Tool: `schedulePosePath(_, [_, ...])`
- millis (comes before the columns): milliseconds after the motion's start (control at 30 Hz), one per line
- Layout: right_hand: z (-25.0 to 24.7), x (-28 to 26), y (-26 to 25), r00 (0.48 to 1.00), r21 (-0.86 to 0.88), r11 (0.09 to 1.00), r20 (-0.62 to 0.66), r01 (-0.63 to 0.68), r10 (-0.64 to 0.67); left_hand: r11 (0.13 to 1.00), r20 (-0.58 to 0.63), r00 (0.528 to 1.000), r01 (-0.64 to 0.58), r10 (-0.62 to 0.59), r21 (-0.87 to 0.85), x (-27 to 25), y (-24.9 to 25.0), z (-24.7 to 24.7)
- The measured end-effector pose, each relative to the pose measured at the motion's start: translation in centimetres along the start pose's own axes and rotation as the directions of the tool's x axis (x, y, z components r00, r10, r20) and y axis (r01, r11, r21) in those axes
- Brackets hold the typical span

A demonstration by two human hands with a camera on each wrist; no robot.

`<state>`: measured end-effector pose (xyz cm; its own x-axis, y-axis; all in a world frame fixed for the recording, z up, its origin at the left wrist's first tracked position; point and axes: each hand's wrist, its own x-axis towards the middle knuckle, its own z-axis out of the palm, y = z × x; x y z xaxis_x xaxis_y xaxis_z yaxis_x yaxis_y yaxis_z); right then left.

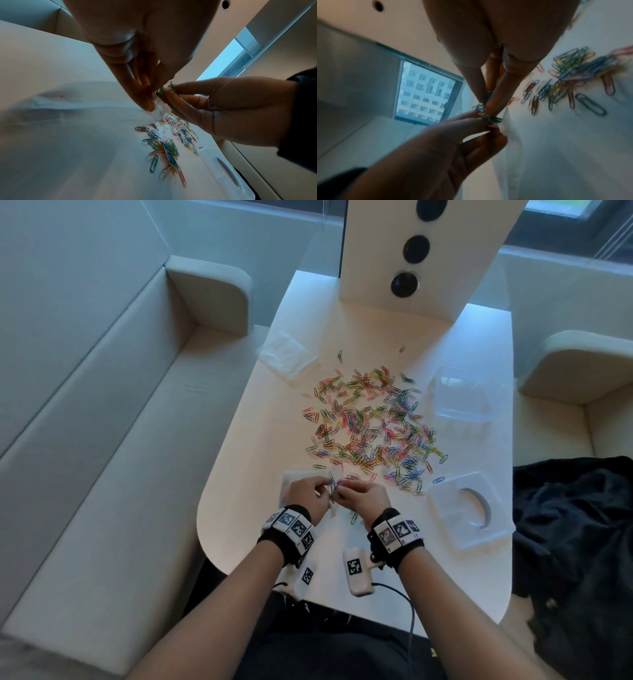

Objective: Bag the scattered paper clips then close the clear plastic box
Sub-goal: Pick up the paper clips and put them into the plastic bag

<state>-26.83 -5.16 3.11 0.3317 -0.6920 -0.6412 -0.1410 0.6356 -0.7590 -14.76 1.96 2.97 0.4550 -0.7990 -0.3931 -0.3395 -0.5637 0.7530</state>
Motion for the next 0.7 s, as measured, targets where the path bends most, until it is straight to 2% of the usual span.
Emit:
schedulePosePath(100, [0.1,0.2,-0.3,0.997,-0.377,0.925,-0.035,0.054,-0.072,0.999,0.003,0.999,-0.035,0.035,0.013,-0.2,0.7,-0.3])
schedulePosePath(167, [0.2,0.3,-0.8,0.995,-0.520,0.852,-0.031,0.066,-0.096,0.998,0.007,0.998,-0.059,0.059,0.014,-0.3,1.3,-0.4])
schedulePosePath(333, [0.8,0.7,-2.1,0.993,-0.681,0.726,0.016,0.097,-0.117,0.994,-0.002,0.994,-0.108,0.108,-0.015,-0.4,2.0,-0.7])
schedulePosePath(433, [1.3,0.4,-2.9,0.977,-0.785,0.603,0.015,0.142,-0.211,0.989,0.013,0.990,-0.143,0.144,-0.035,-0.5,2.3,-1.0])
schedulePosePath(533, [2.0,0.6,-3.1,0.968,-0.829,0.535,0.026,0.161,-0.251,0.989,0.016,0.989,-0.144,0.145,-0.038,-0.4,2.1,-1.2])
schedulePosePath(600, [2.2,0.9,-3.0,0.986,-0.834,0.536,0.056,0.133,-0.158,0.990,0.001,0.991,-0.137,0.137,-0.026,-0.2,1.9,-1.2])
schedulePosePath(667, [2.2,1.3,-2.6,0.994,-0.777,0.621,0.076,0.108,-0.079,0.991,-0.008,0.991,-0.133,0.133,-0.032,0.0,1.5,-1.2])
schedulePosePath(700, [2.0,1.3,-2.5,0.994,-0.740,0.664,0.072,0.110,-0.085,0.991,-0.005,0.992,-0.129,0.129,-0.039,0.0,1.5,-1.2])
